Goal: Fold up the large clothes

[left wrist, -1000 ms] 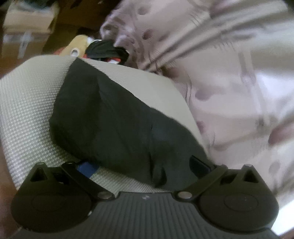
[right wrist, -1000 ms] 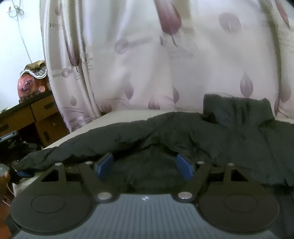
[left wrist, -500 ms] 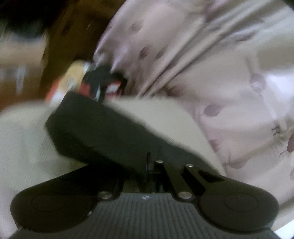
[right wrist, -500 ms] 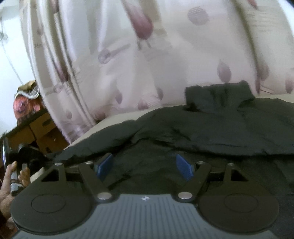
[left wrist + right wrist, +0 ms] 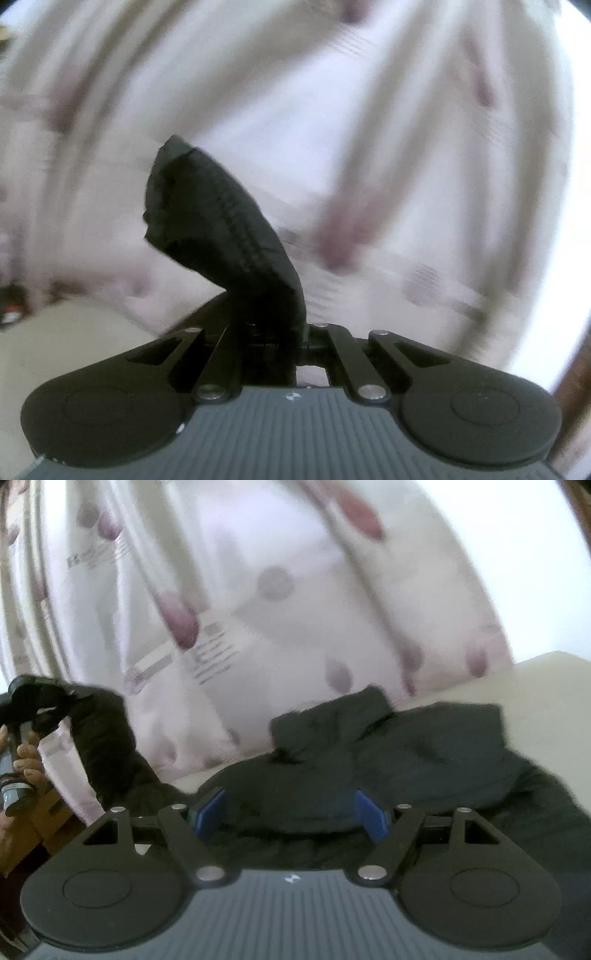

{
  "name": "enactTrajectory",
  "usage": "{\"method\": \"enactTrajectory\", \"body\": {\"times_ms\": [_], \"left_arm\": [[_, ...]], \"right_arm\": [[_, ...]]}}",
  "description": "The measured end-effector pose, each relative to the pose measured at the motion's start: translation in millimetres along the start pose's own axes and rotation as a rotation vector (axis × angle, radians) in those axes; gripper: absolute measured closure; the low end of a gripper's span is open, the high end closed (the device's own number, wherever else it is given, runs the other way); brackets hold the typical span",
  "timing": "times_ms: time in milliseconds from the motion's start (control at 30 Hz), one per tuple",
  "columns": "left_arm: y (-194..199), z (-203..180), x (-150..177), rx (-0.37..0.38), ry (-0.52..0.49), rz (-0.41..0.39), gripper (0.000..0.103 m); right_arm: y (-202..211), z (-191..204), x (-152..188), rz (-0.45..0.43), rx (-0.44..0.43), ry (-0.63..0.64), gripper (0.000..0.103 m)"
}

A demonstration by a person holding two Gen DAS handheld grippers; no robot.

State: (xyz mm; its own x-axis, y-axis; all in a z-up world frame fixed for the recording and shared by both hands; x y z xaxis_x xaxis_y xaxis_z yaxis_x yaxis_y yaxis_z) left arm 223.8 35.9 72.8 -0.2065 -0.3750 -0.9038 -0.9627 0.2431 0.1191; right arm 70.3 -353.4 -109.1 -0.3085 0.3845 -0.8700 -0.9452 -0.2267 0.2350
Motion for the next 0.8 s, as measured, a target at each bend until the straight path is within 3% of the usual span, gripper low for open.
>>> {"method": "enactTrajectory", "body": {"times_ms": [267,467,533,600,700,800], "left_arm": [[-73,-118,95,0.169,-0.158,0.2,0.099],[-119,-138,180,0.223,-0.282,0.352,0.094],[-126,-136,201,0.225,-0.338,0.36,0.082],[-129,-134,216,0.232,-0.372,0.376,0.041],[-114,-131,222,0.219,-0.395,0.317,0.006],[-97,-128,214,0.239,-0.403,0.275,0.0]], "right_arm": [[17,-46,-16,-0.049,0.049,-0.061,0.027],[16,-76,-15,-0.045,0.08,-0.096,0.027],[15,-84,-15,-0.043,0.085,-0.106,0.027],[13,-89,-15,-0.039,0.088,-0.111,0.027],[9,-94,-18,-0.036,0.086,-0.115,0.027],[3,-93,-24,-0.031,0.079,-0.105,0.026]]}}
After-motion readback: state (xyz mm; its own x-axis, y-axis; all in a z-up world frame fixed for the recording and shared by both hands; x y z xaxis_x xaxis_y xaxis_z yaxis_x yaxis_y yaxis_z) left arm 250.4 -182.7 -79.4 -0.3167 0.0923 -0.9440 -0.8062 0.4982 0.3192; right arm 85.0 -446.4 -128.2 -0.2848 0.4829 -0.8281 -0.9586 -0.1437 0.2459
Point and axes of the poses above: each gripper's, at about its wrist camera, not at the fingertips, and y roughly against the way its jaws point, z to its left, x to its underside, the point moved 3 cm from there along -y, roughly the way its jaws point, and after that the axes turned 4 degrees about x, right-handed, at the moved point
